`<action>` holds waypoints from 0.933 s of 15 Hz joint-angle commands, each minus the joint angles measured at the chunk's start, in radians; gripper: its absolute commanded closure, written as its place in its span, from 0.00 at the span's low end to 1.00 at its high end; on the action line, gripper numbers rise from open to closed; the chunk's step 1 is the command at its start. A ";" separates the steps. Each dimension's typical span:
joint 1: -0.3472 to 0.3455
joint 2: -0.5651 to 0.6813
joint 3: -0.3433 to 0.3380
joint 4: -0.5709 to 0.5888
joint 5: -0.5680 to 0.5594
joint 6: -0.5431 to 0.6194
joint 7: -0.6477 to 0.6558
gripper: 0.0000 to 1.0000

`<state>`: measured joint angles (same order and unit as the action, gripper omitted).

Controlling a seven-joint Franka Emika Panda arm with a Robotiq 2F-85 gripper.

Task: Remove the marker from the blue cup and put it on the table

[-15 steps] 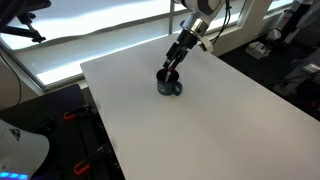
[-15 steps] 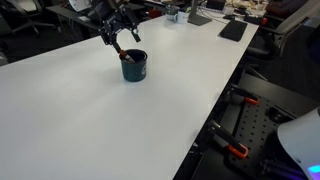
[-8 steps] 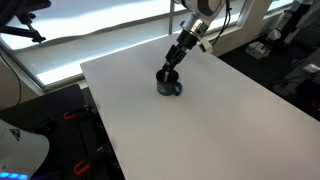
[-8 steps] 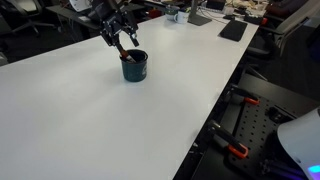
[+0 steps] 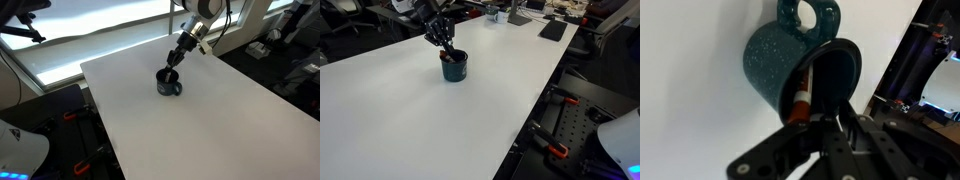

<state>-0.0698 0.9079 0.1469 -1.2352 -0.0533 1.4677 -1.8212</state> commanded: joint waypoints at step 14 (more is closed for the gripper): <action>-0.004 -0.094 -0.005 -0.140 0.027 0.091 0.003 0.58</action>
<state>-0.0737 0.8765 0.1469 -1.2981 -0.0380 1.5093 -1.8212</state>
